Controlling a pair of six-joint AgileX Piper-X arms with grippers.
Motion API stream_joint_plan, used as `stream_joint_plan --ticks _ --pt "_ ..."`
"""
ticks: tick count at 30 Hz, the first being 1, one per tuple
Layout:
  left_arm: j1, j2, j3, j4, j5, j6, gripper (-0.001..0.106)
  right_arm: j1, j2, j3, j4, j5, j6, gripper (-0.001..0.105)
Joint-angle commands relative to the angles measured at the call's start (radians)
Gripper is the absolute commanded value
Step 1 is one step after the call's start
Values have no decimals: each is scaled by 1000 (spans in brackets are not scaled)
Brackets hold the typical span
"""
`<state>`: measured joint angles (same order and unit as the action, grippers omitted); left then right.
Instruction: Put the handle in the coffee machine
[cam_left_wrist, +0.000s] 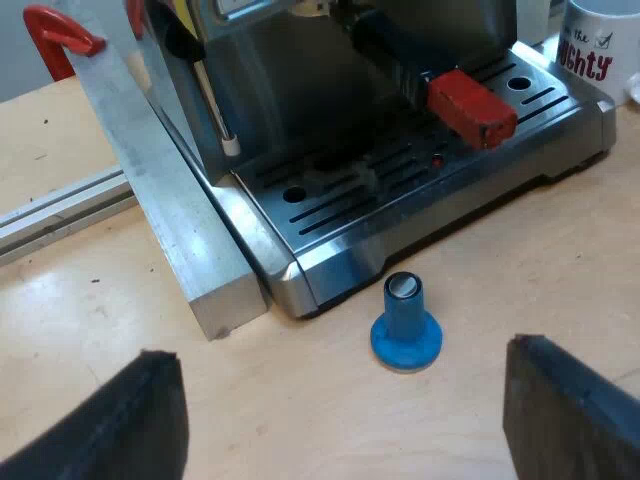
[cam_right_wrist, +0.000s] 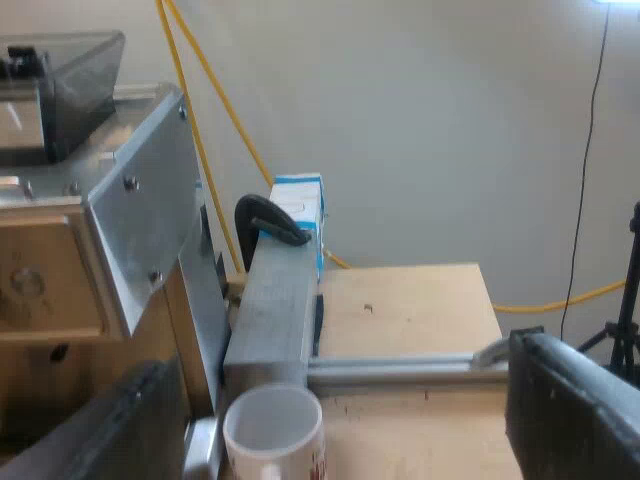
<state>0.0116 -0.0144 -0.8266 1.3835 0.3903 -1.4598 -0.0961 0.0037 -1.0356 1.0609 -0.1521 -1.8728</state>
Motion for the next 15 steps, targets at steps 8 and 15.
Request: stream_joint_plan --ticks 8,15 --pt "0 -139 2 -5 10 4 67 -4 -61 66 147 -25 -16 69" --pt "0 -139 36 -78 2 -90 67 -4 -59 127 145 -25 -16 69"
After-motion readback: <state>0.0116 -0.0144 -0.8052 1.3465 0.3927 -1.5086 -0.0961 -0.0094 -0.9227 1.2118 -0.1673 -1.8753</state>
